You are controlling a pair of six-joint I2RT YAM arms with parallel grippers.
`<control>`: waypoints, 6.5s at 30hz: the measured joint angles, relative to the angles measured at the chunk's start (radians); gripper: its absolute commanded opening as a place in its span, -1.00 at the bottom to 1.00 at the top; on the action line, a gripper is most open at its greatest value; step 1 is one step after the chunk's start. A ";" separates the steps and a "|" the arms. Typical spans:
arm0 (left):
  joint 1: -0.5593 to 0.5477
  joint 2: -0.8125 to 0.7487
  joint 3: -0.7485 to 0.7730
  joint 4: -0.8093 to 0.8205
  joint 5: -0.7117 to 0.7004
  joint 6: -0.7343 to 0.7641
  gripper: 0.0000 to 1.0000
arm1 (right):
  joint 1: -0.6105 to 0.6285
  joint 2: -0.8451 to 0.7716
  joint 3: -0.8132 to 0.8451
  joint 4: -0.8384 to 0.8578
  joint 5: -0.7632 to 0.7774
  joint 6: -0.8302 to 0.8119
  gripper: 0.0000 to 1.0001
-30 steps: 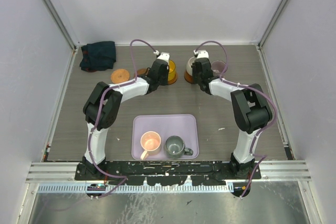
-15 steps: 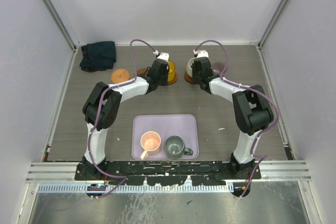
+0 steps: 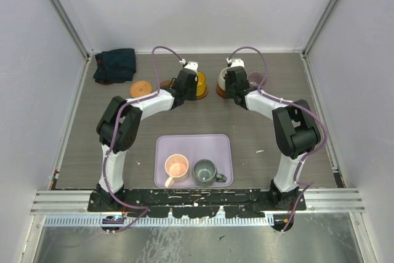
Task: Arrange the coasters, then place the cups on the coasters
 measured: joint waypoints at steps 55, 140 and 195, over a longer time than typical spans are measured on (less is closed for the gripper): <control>0.000 -0.081 -0.032 0.049 0.010 -0.022 -0.02 | 0.006 0.040 0.039 -0.048 -0.005 0.052 -0.28; -0.421 -1.396 -0.818 -0.629 0.152 -0.379 0.20 | 0.606 -0.851 -0.245 -0.819 -0.412 0.105 0.58; -0.629 -1.170 -0.983 -0.450 -0.056 -0.511 -0.01 | 0.796 -0.665 -0.434 -0.669 -0.261 0.324 -0.30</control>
